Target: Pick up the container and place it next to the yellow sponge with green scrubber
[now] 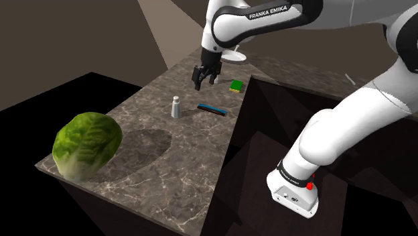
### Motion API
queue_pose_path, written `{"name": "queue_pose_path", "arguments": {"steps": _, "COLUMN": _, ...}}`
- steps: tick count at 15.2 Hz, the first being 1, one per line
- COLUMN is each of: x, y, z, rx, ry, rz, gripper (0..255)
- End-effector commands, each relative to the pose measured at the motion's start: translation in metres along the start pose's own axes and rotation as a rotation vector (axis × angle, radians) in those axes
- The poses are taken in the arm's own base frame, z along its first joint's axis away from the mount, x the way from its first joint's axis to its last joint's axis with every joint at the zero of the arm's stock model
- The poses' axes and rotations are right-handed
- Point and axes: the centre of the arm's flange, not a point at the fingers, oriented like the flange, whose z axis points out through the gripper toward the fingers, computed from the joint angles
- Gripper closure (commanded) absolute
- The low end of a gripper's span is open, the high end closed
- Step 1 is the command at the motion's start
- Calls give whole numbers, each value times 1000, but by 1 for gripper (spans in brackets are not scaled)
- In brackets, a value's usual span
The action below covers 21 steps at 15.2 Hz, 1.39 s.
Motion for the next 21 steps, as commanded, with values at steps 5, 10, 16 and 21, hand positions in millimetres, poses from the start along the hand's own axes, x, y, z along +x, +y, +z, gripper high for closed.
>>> {"name": "queue_pose_path", "arguments": {"steps": 5, "x": 54, "y": -24, "z": 53, "rx": 4, "ry": 7, "rz": 4, "gripper": 0}}
{"name": "queue_pose_path", "arguments": {"steps": 10, "x": 100, "y": -41, "z": 96, "rx": 7, "ry": 11, "rz": 8, "gripper": 0}}
{"name": "queue_pose_path", "arguments": {"steps": 16, "x": 107, "y": -44, "z": 129, "rx": 8, "ry": 12, "rz": 8, "gripper": 0}}
{"name": "queue_pose_path", "arguments": {"steps": 21, "x": 108, "y": -44, "z": 142, "rx": 8, "ry": 12, "rz": 8, "gripper": 0}}
